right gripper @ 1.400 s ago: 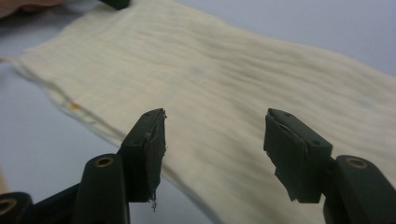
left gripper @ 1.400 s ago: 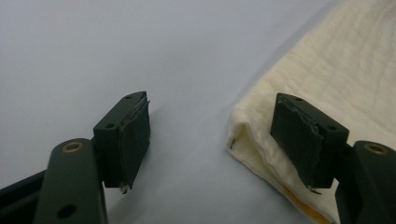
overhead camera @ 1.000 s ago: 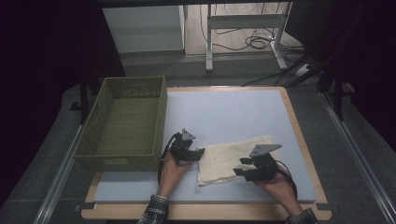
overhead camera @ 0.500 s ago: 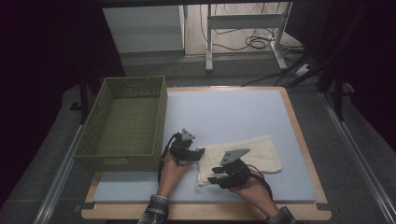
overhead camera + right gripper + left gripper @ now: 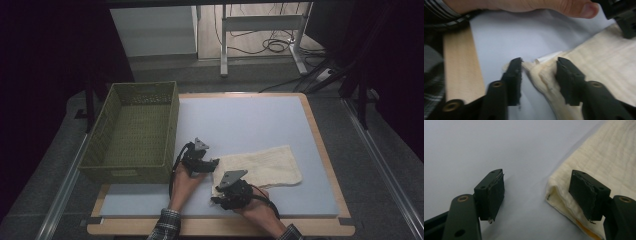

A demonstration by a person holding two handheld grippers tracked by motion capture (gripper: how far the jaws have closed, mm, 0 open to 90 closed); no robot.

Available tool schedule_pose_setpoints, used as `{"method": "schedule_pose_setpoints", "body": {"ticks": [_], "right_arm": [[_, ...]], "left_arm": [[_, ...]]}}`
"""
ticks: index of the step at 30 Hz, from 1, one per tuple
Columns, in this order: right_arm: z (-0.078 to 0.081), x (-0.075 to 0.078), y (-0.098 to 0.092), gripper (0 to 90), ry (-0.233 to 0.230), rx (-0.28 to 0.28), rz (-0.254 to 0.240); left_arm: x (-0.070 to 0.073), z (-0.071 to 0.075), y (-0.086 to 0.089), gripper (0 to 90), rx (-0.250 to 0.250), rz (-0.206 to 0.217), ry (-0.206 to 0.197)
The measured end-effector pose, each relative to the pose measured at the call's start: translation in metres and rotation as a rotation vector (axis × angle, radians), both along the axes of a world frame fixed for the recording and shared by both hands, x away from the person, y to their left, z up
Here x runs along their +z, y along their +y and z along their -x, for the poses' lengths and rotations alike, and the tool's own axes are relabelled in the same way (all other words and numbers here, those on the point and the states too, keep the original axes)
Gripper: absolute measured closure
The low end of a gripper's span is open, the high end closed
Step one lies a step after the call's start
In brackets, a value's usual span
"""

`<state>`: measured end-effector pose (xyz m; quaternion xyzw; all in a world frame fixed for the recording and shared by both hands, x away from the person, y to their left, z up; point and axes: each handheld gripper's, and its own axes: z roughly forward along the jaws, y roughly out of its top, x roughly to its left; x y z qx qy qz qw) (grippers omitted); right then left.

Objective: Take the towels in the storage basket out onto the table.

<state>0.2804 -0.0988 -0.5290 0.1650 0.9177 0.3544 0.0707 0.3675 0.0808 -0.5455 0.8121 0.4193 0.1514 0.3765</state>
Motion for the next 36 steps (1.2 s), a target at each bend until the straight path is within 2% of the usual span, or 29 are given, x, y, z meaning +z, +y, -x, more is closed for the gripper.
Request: {"method": "schedule_pose_setpoints", "body": {"ticks": [1, 2, 6, 8, 10, 12, 14, 16, 18, 20, 22, 28, 31, 36], "right_arm": [[0.002, 0.0, 0.0, 67.9, -0.029, -0.008, 0.01], [0.002, -0.001, -0.001, 71.2, -0.036, -0.016, 0.01], [0.001, 0.0, -0.002, 82.5, -0.031, -0.041, 0.016], [0.001, 0.001, -0.002, 83.6, -0.02, -0.051, 0.011], [0.0, 0.0, -0.003, 83.8, -0.008, -0.057, 0.001], [-0.001, 0.0, -0.004, 83.9, 0.007, -0.059, -0.01], [-0.002, 0.0, -0.005, 83.9, 0.022, -0.061, -0.023], [-0.003, 0.001, -0.005, 84.0, 0.032, -0.058, -0.031], [-0.002, 0.002, -0.004, 84.0, 0.031, -0.054, -0.038], [-0.002, 0.004, -0.004, 84.0, 0.032, -0.055, -0.052], [-0.003, 0.006, -0.004, 84.0, 0.035, -0.05, -0.06], [-0.003, 0.02, -0.015, 84.0, 0.04, -0.055, -0.129], [-0.002, 0.028, -0.023, 83.9, 0.029, -0.065, -0.161], [-0.001, 0.038, -0.038, 83.8, -0.001, -0.091, -0.187]], "left_arm": [[0.0, 0.0, 0.0, 28.7, 0.0, -0.001, -0.001], [0.0, 0.0, 0.0, 29.0, 0.002, -0.002, -0.001], [0.001, 0.0, 0.001, 33.6, 0.021, -0.002, -0.003], [0.001, 0.001, 0.001, 39.3, 0.037, 0.002, -0.006], [0.001, 0.002, 0.001, 48.7, 0.003, 0.005, -0.015], [0.002, 0.004, -0.002, 62.5, -0.022, 0.005, -0.015], [0.003, 0.004, -0.003, 77.4, -0.046, 0.036, 0.009], [0.002, 0.004, -0.004, 86.4, -0.046, 0.062, 0.019], [0.003, 0.003, -0.003, 87.2, -0.037, 0.077, 0.014], [0.004, 0.003, -0.002, 87.3, -0.029, 0.11, 0.01], [0.009, 0.004, -0.003, 87.4, -0.033, 0.103, -0.006], [0.027, 0.007, -0.007, 87.3, -0.046, 0.103, -0.045], [0.035, 0.006, -0.012, 87.2, -0.058, 0.098, -0.06], [0.043, 0.001, -0.023, 87.2, -0.081, 0.091, -0.085]]}}
